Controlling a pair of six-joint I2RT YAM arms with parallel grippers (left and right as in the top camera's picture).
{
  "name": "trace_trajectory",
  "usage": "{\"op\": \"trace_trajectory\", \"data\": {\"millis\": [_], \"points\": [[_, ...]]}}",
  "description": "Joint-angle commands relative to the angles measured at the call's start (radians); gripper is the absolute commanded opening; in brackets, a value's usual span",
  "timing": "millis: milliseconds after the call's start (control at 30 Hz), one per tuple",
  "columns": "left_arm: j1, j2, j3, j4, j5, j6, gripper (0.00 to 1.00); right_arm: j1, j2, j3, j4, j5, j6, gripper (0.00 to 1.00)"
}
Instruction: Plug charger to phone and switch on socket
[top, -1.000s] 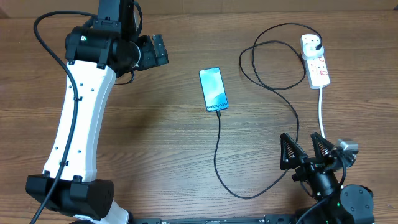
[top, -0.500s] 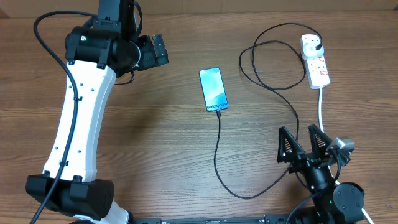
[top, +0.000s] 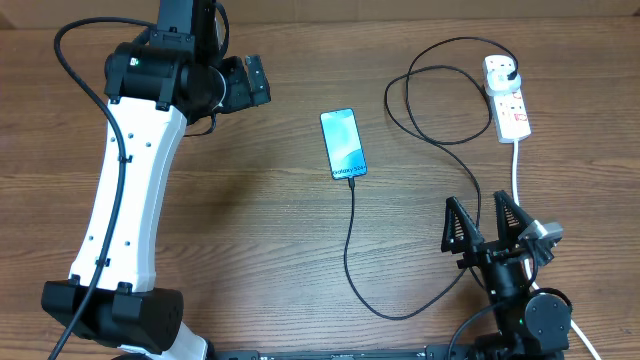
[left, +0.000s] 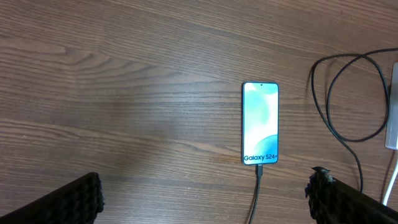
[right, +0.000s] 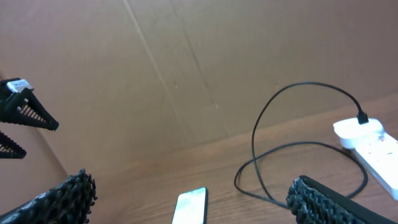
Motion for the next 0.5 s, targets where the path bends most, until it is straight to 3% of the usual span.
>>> {"op": "trace_trajectory", "data": {"millis": [0,133,467], "points": [[-0.007,-0.001,0.006,0.001,0.003,-0.007,1.00,0.003,-0.012,-0.043,0.048,0.009,-0.027,1.00],[-0.007,-0.001,0.006,0.001,0.003,-0.007,1.00,0.003,-0.012,-0.089,0.124,-0.001,-0.050,1.00],[-0.007,-0.001,0.006,0.001,0.003,-0.007,1.00,0.002,-0.012,-0.092,0.120,0.002,-0.176,1.00]]}}
